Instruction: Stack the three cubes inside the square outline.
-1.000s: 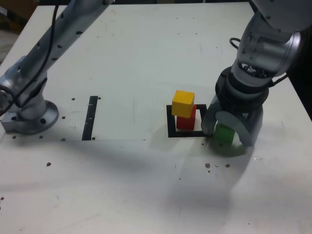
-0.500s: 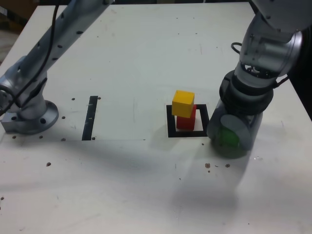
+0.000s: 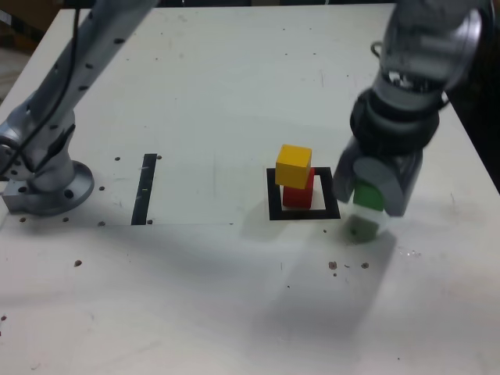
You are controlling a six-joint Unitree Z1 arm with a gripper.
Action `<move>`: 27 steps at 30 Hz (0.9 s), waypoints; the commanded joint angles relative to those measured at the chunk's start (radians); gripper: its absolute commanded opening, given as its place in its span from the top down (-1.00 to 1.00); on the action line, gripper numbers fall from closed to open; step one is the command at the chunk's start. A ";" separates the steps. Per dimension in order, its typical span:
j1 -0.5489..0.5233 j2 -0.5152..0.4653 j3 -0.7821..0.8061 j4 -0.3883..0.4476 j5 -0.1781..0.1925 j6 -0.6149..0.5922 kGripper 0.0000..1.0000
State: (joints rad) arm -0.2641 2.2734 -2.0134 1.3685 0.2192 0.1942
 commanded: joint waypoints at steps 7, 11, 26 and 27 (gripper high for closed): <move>-0.024 -0.259 0.032 0.100 0.027 -0.025 0.94; -0.024 -0.315 0.073 0.126 0.024 -0.048 0.94; 0.016 -0.329 0.225 0.115 -0.024 -0.107 0.94; 0.019 -0.326 0.231 0.110 -0.026 -0.106 0.94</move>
State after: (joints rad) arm -0.2500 1.9440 -1.7886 1.4825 0.1957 0.0887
